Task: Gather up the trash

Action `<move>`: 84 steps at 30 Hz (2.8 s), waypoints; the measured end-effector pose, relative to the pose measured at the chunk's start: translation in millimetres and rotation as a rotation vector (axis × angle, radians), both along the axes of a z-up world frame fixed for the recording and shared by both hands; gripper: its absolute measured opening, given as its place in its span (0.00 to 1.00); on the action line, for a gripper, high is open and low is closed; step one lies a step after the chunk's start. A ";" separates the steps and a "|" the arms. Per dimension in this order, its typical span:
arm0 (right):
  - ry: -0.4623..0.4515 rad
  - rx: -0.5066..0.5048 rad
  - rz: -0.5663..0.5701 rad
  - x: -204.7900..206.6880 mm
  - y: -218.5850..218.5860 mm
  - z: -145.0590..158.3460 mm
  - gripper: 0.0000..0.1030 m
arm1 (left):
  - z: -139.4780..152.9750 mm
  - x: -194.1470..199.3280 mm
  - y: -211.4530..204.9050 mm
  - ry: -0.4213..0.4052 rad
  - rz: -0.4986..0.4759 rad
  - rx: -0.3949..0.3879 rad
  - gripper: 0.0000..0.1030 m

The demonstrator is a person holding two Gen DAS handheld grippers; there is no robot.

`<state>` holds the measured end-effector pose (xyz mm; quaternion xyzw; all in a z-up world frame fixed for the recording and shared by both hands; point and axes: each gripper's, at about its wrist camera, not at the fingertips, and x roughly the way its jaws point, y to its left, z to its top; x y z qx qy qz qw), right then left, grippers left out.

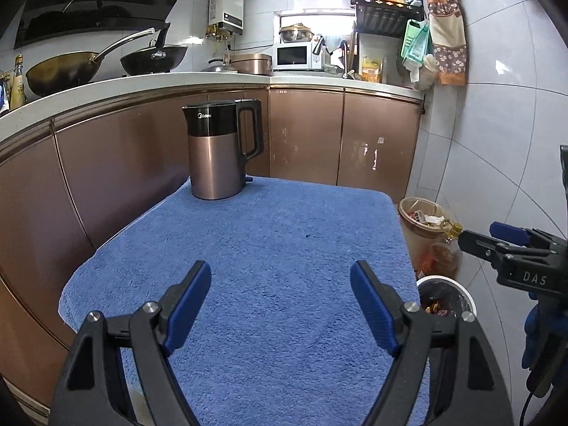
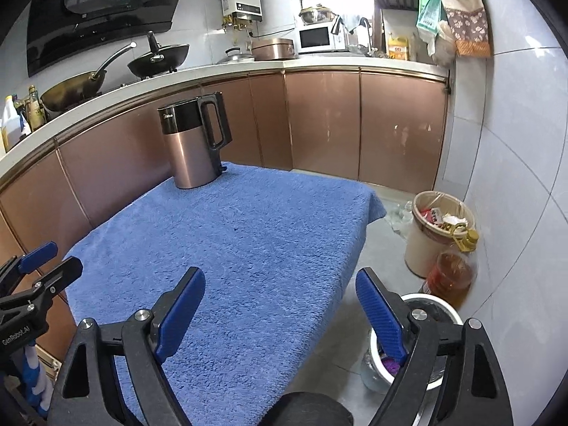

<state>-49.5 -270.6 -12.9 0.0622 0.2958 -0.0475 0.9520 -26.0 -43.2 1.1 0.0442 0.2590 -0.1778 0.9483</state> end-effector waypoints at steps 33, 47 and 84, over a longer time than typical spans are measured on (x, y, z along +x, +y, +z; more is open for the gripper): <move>0.009 0.004 -0.215 -35.7 -54.4 -20.5 0.85 | 17.2 -0.1 -60.9 -0.098 -0.035 0.055 0.77; -0.060 -0.058 -0.265 -51.7 -57.6 -4.3 0.91 | 21.0 -3.9 -65.2 -0.100 -0.062 0.032 0.78; -0.154 -0.127 -0.387 -66.0 -75.7 -0.4 1.00 | 17.3 14.6 -65.9 -0.056 -0.046 -0.020 0.77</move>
